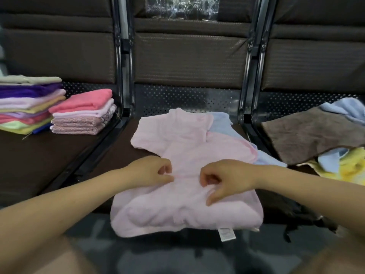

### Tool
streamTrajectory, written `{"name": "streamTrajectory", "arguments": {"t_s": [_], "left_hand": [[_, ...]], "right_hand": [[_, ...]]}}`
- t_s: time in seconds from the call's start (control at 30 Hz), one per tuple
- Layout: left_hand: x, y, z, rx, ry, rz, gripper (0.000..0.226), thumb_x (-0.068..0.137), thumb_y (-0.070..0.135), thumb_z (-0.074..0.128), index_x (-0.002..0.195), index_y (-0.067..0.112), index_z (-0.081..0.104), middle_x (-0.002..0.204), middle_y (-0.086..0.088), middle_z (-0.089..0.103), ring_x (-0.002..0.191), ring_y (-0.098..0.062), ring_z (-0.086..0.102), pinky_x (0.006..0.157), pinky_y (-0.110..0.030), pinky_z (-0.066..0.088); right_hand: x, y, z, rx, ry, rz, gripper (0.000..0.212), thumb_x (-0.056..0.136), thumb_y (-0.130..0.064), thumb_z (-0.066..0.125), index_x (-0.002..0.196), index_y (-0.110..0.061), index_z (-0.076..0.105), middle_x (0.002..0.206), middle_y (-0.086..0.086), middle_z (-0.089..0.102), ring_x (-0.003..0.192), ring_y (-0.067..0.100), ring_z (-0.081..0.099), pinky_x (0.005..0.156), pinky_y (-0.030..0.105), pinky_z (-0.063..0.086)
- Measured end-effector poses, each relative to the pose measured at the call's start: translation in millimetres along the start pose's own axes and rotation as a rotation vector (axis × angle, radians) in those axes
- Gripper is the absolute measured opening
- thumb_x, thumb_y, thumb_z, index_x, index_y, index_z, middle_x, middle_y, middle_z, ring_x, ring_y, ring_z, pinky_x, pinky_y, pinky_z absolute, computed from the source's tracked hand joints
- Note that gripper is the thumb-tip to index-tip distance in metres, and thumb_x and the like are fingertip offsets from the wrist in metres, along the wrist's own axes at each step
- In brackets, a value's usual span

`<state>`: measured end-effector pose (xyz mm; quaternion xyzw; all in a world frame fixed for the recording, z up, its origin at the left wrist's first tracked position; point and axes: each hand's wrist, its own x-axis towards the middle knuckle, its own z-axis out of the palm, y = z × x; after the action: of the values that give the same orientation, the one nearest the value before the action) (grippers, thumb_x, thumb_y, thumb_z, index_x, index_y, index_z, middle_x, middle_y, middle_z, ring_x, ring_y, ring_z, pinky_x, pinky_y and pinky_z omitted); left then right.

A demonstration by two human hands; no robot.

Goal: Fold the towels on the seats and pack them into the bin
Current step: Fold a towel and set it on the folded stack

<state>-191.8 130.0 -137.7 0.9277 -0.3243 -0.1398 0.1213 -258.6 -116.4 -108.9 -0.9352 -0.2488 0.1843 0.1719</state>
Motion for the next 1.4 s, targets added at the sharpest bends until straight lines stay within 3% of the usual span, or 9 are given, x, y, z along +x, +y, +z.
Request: {"name": "streamTrajectory", "arguments": {"t_s": [0.2,0.43,0.6,0.73,0.83,1.03,1.17,1.27,1.4], "left_hand": [[3.0,-12.8,-8.3,-0.093,0.092,-0.031,0.022,0.092,0.039,0.057,0.075,0.031,0.047,0.066,0.012,0.048,0.061,-0.003,0.043,0.055,-0.024,0.030],[29.1,-19.0,-23.7,-0.008,0.469,-0.145,0.011,0.096,0.031,0.051,0.099,0.020,0.055,0.079,0.006,0.057,0.076,-0.019,0.054,0.059,-0.031,0.034],[25.9,-23.9,-22.8,-0.069,0.406,-0.161,0.011,0.093,0.030,0.052,0.098,0.023,0.058,0.096,0.004,0.063,0.085,-0.018,0.058,0.074,-0.033,0.047],[3.8,-7.6,-16.5,-0.087,0.202,-0.096,0.036,0.091,0.052,0.050,0.076,0.020,0.060,0.074,0.006,0.061,0.075,-0.015,0.056,0.068,-0.035,0.044],[-13.2,-3.3,-5.0,0.053,0.068,-0.089,0.038,0.082,0.064,0.054,0.069,0.029,0.047,0.073,0.010,0.054,0.074,-0.010,0.050,0.061,-0.028,0.033],[-10.2,-7.3,-5.9,-0.108,0.235,-0.065,0.031,0.097,0.027,0.047,0.068,0.017,0.046,0.070,0.004,0.050,0.076,-0.018,0.049,0.064,-0.032,0.029],[4.8,-7.8,-26.6,-0.387,0.393,-0.157,0.025,0.100,0.017,0.042,0.099,0.008,0.065,0.098,0.005,0.058,0.096,-0.011,0.050,0.076,-0.020,0.031],[9.9,-10.4,-45.2,-0.399,0.445,-0.138,0.028,0.099,0.018,0.044,0.085,0.003,0.063,0.083,0.000,0.057,0.085,-0.013,0.049,0.070,-0.025,0.032],[11.6,-27.6,-68.6,-0.349,0.377,-0.098,0.036,0.094,0.033,0.056,0.062,0.017,0.055,0.066,0.003,0.053,0.069,-0.010,0.048,0.068,-0.028,0.037]], "right_hand": [[19.0,6.3,2.4,0.022,0.133,0.056,0.026,0.084,-0.034,0.070,0.068,-0.036,0.050,0.060,-0.012,0.046,0.058,0.002,0.044,0.058,0.015,0.034],[42.3,4.9,-1.6,0.040,0.421,0.221,0.020,0.089,-0.034,0.062,0.098,-0.023,0.048,0.077,-0.010,0.062,0.077,0.013,0.060,0.070,0.026,0.044],[45.1,-26.9,11.3,-0.046,0.151,0.092,0.042,0.077,-0.059,0.066,0.099,-0.026,0.053,0.100,-0.007,0.058,0.091,0.012,0.054,0.084,0.030,0.046],[53.7,-21.0,15.0,-0.142,0.169,0.053,0.020,0.090,-0.029,0.058,0.088,-0.010,0.061,0.089,0.004,0.059,0.085,0.022,0.054,0.077,0.037,0.042],[54.3,-10.2,7.8,-0.136,0.167,0.120,0.015,0.092,-0.013,0.047,0.081,-0.015,0.057,0.087,0.003,0.059,0.084,0.022,0.052,0.078,0.035,0.041],[53.4,-1.3,-6.4,0.255,0.231,0.331,0.017,0.099,-0.023,0.040,0.092,-0.013,0.052,0.086,0.002,0.055,0.087,0.023,0.052,0.070,0.029,0.041],[56.4,-11.3,-20.6,-0.048,0.147,0.293,0.037,0.094,-0.051,0.048,0.080,-0.017,0.052,0.078,-0.005,0.055,0.074,0.013,0.051,0.074,0.031,0.040],[59.5,-10.8,-34.7,-0.019,0.207,0.234,0.041,0.098,-0.046,0.045,0.065,-0.020,0.042,0.067,-0.007,0.046,0.064,0.007,0.042,0.063,0.027,0.032],[59.8,7.0,-56.7,0.041,0.238,0.231,0.018,0.102,-0.026,0.040,0.109,-0.019,0.056,0.103,-0.007,0.059,0.097,0.015,0.053,0.078,0.025,0.034]]}}
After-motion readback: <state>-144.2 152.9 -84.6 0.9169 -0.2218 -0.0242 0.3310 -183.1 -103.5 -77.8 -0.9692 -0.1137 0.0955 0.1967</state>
